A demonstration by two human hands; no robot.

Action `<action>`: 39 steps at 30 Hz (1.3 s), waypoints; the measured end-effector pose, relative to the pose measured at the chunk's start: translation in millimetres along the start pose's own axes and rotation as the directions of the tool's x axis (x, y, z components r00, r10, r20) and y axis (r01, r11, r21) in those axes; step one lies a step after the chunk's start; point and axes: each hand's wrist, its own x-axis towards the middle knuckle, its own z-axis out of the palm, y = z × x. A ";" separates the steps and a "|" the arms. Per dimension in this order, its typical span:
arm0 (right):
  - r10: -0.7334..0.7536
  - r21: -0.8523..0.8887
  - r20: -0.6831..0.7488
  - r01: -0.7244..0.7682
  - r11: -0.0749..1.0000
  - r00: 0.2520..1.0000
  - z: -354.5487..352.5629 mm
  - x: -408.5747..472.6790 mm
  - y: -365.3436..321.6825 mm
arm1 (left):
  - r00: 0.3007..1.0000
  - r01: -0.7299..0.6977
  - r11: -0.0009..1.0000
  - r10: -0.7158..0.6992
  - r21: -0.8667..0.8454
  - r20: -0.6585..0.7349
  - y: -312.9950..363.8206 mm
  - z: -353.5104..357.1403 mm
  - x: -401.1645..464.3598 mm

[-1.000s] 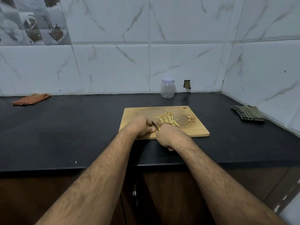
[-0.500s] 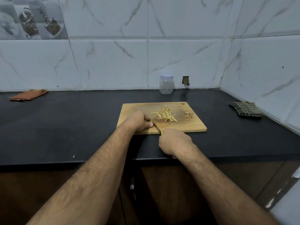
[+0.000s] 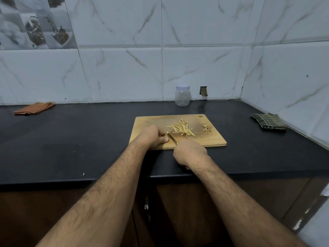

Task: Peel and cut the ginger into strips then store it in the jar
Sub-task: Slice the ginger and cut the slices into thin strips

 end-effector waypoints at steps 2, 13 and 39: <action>-0.007 0.021 -0.006 0.007 1.000 1.000 -0.3 1.2 0.2 | 1.000 -0.003 1.000 0.004 -0.005 0.022 -0.4 -1.1 0.7; -0.030 0.057 -0.023 0.031 0.998 0.999 0.5 12.0 -11.3 | 1.000 -0.023 1.000 0.023 -0.008 0.016 -6.9 1.7 9.2; -0.022 0.019 -0.042 0.023 1.000 0.999 0.0 10.5 -12.6 | 0.997 0.017 0.995 -0.024 -0.095 -0.072 -8.6 4.7 3.7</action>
